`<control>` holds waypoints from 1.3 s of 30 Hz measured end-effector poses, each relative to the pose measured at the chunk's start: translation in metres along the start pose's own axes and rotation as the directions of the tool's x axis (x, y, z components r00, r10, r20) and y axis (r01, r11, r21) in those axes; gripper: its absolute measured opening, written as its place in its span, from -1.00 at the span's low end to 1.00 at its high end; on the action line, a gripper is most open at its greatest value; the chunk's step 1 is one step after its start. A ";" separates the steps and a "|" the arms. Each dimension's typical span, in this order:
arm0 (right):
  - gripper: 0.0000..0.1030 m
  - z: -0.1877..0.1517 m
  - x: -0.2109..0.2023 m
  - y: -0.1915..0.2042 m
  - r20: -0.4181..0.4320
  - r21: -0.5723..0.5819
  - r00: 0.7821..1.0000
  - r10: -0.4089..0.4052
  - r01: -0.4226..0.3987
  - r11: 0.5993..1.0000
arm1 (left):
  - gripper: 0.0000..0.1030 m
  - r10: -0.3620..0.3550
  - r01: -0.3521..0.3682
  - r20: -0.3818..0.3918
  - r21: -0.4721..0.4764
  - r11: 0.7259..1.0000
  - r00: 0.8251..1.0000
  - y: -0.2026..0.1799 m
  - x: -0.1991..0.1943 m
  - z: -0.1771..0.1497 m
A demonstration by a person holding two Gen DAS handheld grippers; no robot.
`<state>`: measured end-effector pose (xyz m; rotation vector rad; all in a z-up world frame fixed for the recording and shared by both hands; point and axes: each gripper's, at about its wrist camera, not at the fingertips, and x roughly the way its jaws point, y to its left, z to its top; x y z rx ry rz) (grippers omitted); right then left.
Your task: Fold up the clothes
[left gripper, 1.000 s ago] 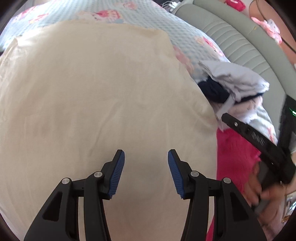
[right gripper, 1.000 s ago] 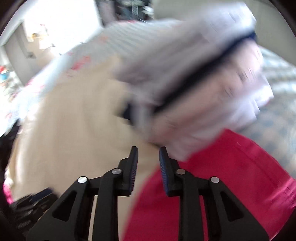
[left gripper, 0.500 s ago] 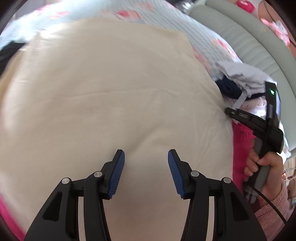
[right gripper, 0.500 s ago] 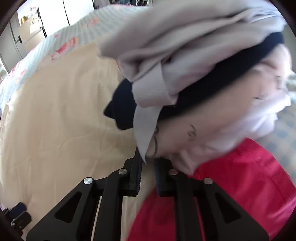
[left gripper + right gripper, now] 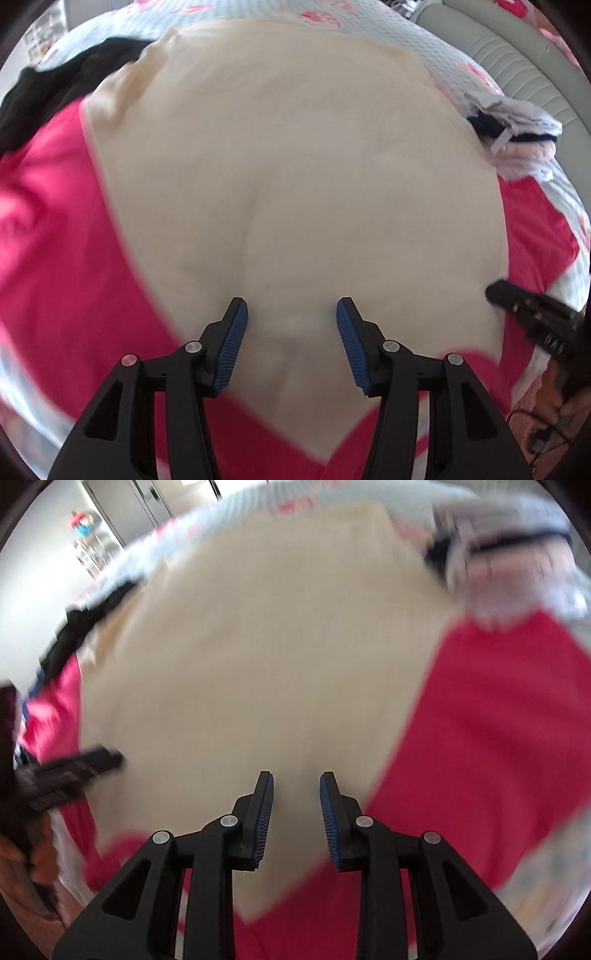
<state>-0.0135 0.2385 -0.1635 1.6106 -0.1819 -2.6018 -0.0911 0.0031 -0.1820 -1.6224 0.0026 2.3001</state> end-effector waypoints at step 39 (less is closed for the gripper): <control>-0.21 -0.053 -0.036 -0.077 0.042 0.283 0.989 0.143 -0.149 0.947 | -0.49 -0.180 0.245 0.187 -0.429 0.869 0.966 0.124 -0.063 -0.112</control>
